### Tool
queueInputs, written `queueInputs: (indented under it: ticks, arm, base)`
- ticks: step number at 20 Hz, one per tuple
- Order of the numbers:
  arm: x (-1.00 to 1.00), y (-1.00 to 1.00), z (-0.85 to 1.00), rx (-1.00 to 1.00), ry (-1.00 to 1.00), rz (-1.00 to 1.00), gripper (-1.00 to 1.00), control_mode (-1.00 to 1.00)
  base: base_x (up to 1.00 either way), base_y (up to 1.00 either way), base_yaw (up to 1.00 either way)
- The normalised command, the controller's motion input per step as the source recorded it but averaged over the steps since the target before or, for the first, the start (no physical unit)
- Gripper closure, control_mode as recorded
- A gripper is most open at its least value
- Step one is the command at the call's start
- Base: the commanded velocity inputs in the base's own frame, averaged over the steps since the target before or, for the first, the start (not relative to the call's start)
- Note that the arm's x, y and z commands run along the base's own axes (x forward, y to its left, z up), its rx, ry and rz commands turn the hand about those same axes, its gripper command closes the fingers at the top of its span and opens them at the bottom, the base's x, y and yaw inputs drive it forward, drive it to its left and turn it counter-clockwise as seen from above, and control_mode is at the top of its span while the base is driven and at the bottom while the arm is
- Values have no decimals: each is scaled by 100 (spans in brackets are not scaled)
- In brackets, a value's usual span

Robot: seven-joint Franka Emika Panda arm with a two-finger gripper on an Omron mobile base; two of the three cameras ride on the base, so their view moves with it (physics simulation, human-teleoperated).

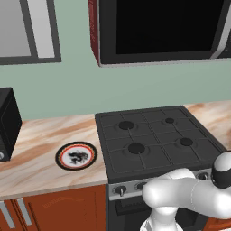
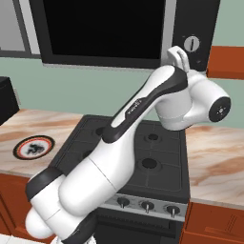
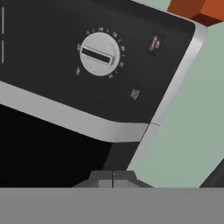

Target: Pick the corn from the counter and place it in the microwave. Then turn on the microwave.

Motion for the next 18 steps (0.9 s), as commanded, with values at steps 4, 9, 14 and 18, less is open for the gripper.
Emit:
queueInputs:
  ticks: [4, 9, 14, 18]
  arm:
    - [14, -3, -5, 6, -2, 0, 100, -100]
    - [12, -4, -3, 4, -2, 0, 100, -100]
    - [12, -8, 0, 4, 0, 0, 100, -100]
    - [10, -8, 0, 5, 1, -1, 100, -100]
  base:
    - [0, 0, 0]
    - [0, 0, 0]
    - [0, 0, 0]
    - [0, 0, 0]
